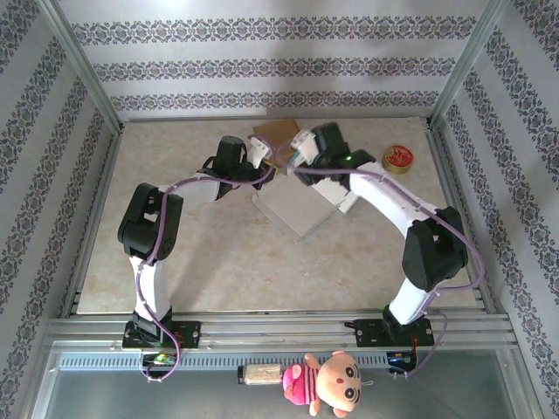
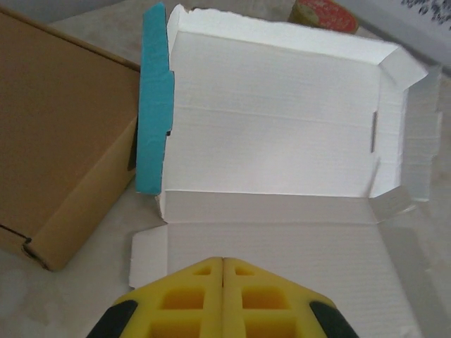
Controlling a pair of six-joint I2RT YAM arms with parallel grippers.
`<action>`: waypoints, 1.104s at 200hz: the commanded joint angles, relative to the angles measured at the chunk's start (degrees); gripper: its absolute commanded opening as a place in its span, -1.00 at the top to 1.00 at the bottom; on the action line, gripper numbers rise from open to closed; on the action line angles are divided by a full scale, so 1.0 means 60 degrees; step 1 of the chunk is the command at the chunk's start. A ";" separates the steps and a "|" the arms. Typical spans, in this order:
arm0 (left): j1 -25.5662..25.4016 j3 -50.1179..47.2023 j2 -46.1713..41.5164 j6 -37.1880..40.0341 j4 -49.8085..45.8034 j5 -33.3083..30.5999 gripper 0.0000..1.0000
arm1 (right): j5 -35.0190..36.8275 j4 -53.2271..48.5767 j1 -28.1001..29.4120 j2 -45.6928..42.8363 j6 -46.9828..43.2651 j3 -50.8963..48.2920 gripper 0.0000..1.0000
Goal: Fold the paper box
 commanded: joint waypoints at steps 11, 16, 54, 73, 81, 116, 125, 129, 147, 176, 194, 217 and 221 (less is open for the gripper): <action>-0.0256 -0.0574 -0.1371 -0.1504 -0.0251 0.0574 0.85 | -0.1484 -0.2593 -0.1565 0.1236 0.0591 0.1895 -0.42; -0.0290 -0.0746 -0.1519 -0.1637 -0.0207 0.0608 0.83 | -0.1577 -0.3039 -0.1755 0.1581 0.0520 0.2346 -0.43; -0.0424 -0.1580 -0.2543 -0.2120 -0.0702 0.0449 0.74 | -0.1060 -0.4814 -0.2519 0.3627 -0.0197 0.4886 -0.45; -0.0455 -0.1836 -0.3006 -0.1990 -0.1248 0.0185 0.72 | -0.0541 -0.4910 -0.2633 0.4154 -0.0659 0.5413 -0.43; -0.0457 -0.1955 -0.3170 -0.1913 -0.1432 0.0055 0.70 | -0.0296 -0.4939 -0.2644 0.4292 -0.0893 0.5492 -0.40; -0.0452 -0.2201 -0.3466 -0.1594 -0.2015 -0.0333 0.68 | -0.0031 -0.4912 -0.2616 0.4567 -0.1371 0.5481 -0.12; -0.0453 -0.2212 -0.3476 -0.1578 -0.2060 -0.0376 0.68 | -0.0018 -0.4871 -0.2601 0.4558 -0.1435 0.5457 -0.03; -0.0459 -0.2204 -0.3466 -0.1571 -0.2077 -0.0370 0.68 | -0.0003 -0.4839 -0.2604 0.4561 -0.1438 0.5436 0.03; -0.0460 -0.2228 -0.3446 -0.1636 -0.2007 -0.0384 0.67 | -0.0045 -0.4723 -0.2565 0.4567 -0.1603 0.5326 0.23; -0.0452 -0.2146 -0.3412 -0.1637 -0.2046 -0.0413 0.66 | 0.0232 -0.4613 -0.2385 0.4650 -0.2112 0.5242 0.25; -0.0453 -0.2144 -0.3414 -0.1578 -0.2071 -0.0452 0.65 | 0.0455 -0.4605 -0.2265 0.4767 -0.2312 0.5349 0.34; -0.0448 -0.2089 -0.3392 -0.1578 -0.2236 -0.0596 0.63 | 0.0637 -0.4561 -0.2169 0.4839 -0.2482 0.5505 0.54; -0.0444 -0.2086 -0.3392 -0.1605 -0.2266 -0.0633 0.61 | 0.0689 -0.4539 -0.2150 0.4815 -0.2525 0.5506 0.57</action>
